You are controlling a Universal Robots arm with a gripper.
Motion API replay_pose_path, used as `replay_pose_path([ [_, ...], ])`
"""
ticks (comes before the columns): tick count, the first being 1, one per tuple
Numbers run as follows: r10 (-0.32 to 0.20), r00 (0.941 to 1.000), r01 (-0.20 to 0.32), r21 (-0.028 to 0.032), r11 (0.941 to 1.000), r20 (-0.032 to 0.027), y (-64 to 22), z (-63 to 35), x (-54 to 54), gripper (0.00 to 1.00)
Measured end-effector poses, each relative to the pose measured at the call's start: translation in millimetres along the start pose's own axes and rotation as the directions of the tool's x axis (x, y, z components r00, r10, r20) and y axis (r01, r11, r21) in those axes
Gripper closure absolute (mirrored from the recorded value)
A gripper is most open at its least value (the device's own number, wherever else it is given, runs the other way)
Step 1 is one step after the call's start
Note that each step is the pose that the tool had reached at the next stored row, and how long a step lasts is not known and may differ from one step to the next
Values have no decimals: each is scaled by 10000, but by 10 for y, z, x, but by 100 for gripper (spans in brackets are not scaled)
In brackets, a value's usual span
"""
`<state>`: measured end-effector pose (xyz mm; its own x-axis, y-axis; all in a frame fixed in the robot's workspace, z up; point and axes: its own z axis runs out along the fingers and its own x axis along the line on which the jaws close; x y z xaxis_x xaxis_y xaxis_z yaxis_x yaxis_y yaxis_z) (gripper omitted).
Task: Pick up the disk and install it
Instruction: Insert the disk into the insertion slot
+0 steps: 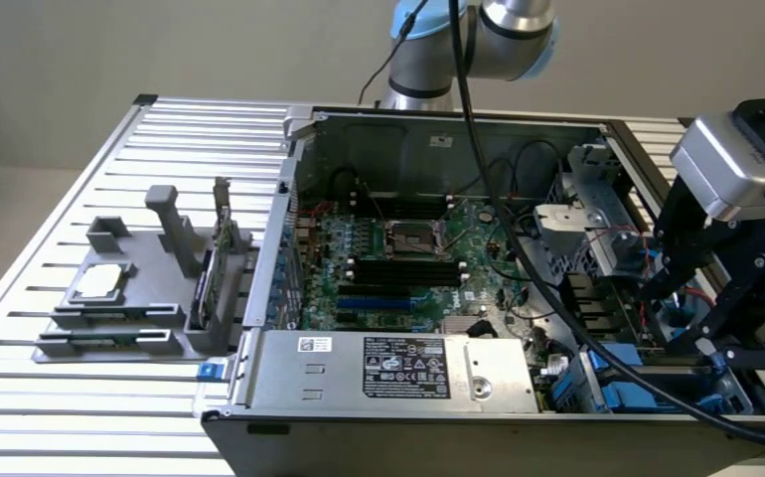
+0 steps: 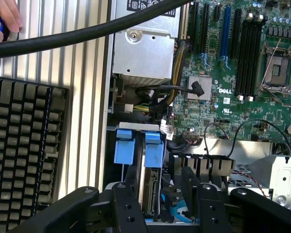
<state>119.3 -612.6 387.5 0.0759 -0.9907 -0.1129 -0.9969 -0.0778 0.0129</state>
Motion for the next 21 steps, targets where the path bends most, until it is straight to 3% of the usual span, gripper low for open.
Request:
replay_pose_path([
  [4, 1, 10000, -1, 0, 10000, -3, 0, 8, 1, 51],
  [14, 0, 10000, 0, 0, 10000, 8, -39, 187, 24, 51],
  [21, 0, 10000, 0, 0, 10000, 8, -115, 300, 37, 78],
])
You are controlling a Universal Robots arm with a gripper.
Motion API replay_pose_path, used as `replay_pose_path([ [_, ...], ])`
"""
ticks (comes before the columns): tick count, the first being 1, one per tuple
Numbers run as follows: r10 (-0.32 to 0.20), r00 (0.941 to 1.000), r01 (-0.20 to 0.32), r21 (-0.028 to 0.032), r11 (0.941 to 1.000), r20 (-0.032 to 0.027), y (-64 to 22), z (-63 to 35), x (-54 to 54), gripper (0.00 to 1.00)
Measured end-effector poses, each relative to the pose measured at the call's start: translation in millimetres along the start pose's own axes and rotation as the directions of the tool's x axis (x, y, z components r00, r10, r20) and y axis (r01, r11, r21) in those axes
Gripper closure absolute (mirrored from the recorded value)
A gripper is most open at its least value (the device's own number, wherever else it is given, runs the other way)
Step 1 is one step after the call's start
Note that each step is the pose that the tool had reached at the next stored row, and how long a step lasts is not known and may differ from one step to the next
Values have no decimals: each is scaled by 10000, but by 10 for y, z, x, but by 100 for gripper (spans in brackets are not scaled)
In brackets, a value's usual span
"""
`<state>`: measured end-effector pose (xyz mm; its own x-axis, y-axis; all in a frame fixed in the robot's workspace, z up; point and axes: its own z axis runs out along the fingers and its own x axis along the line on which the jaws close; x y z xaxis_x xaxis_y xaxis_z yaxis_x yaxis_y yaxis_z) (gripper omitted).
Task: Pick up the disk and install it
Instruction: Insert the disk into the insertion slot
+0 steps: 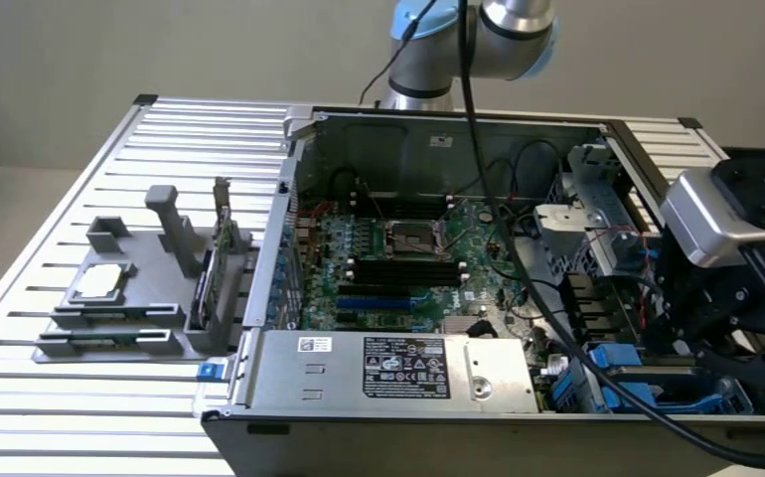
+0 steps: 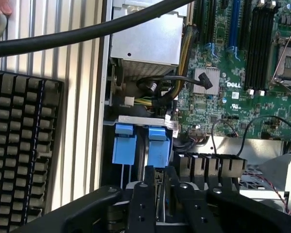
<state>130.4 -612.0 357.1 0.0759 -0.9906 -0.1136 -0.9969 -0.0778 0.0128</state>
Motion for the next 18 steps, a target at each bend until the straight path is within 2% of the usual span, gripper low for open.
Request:
replay_pose_path([
  [2, -1, 10000, 1, 0, 10000, -2, -22, 19, -5, 89],
  [12, -1, 10000, 1, 0, 10000, -1, -51, 141, -36, 89],
  [18, -1, 10000, 1, 0, 10000, 1, -106, 220, -28, 89],
])
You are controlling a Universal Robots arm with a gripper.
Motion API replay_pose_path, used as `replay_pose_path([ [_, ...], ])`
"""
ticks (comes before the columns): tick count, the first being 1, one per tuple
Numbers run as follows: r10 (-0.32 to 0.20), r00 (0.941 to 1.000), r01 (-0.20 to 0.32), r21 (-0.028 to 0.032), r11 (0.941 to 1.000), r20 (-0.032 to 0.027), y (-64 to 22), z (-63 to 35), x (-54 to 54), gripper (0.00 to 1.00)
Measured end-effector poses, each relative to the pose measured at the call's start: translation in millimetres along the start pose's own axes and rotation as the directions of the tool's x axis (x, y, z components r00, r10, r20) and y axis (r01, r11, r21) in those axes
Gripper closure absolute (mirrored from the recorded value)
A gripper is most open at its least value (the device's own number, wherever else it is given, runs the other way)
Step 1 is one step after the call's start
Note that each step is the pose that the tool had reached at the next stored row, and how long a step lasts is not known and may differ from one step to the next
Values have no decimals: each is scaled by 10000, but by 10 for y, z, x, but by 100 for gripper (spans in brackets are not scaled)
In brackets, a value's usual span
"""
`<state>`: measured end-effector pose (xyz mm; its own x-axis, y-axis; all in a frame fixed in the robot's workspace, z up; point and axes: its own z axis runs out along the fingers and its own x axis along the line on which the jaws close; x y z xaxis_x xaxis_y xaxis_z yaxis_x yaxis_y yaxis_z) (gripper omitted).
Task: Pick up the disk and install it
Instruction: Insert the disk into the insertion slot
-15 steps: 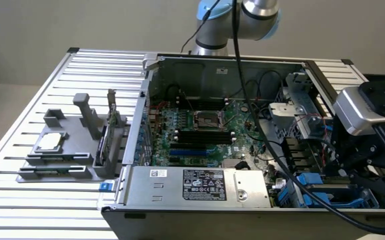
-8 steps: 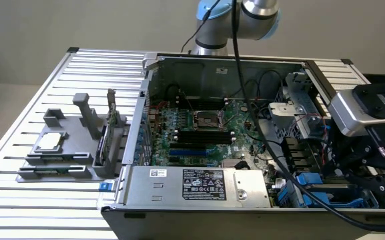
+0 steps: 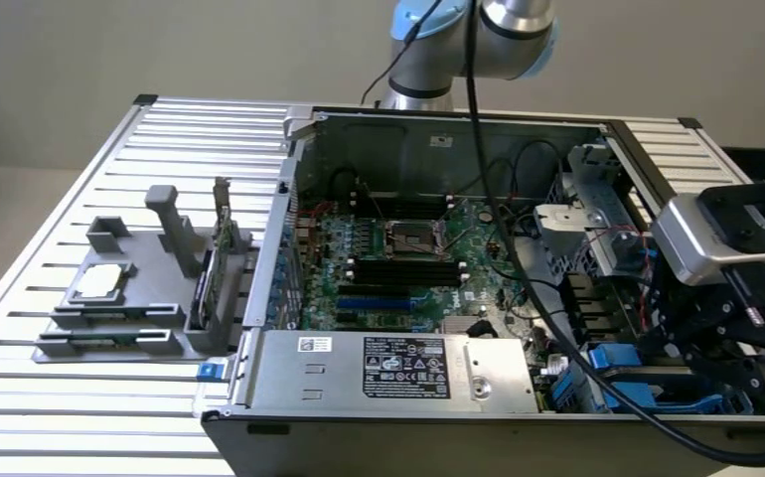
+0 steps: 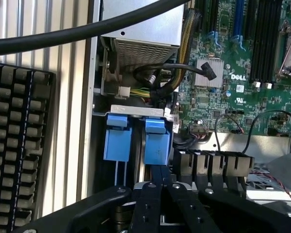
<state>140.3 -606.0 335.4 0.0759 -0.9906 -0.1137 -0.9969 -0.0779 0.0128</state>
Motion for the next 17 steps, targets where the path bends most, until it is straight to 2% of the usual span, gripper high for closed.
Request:
replay_pose_path([
  [11, 1, 10000, -1, 0, 10000, -8, -31, 94, 10, 89],
  [15, 1, 10000, -1, -10, 10000, 13, -32, 84, 9, 89],
  [16, 2, 10000, -2, -20, 10000, 25, -32, 65, 7, 89],
  [17, 4, 10000, -4, -32, 10000, 12, -31, 27, 3, 89],
])
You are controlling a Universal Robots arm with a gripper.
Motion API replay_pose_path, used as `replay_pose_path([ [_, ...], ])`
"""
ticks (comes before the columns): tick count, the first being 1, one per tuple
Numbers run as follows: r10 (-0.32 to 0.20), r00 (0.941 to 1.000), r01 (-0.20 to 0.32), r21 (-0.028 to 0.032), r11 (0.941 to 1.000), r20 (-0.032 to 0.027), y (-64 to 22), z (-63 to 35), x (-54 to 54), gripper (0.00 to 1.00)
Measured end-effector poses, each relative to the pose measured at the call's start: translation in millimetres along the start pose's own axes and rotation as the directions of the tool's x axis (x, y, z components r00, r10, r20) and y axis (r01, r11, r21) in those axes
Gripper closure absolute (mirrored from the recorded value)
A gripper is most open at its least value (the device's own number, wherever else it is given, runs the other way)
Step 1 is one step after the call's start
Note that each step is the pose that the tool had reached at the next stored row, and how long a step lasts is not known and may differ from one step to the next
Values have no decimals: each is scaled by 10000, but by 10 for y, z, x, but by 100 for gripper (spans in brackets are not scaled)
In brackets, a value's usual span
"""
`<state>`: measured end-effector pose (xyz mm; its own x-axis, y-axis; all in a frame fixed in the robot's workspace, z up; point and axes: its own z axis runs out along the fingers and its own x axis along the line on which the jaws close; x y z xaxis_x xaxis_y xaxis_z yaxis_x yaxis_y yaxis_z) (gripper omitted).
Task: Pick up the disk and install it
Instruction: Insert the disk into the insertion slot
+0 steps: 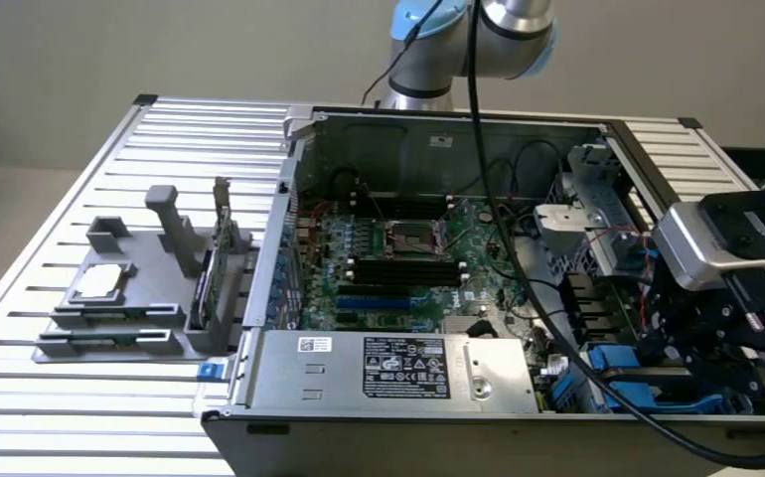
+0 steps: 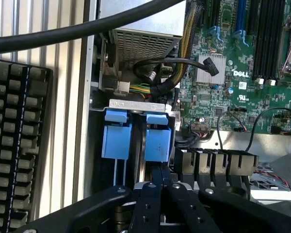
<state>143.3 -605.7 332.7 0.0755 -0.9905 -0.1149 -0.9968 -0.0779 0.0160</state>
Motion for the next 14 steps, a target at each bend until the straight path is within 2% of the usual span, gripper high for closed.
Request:
replay_pose_path([
  [8, 3, 10000, -3, -24, 10000, -7, 5, -269, -31, 89],
  [9, 3, 10000, -3, -25, 10000, -10, 5, -288, -33, 89],
  [10, 2, 10000, -2, -23, 10000, 13, 5, -290, -33, 89],
  [14, 2, 10000, -2, -23, 10000, 16, 5, -290, -34, 89],
])
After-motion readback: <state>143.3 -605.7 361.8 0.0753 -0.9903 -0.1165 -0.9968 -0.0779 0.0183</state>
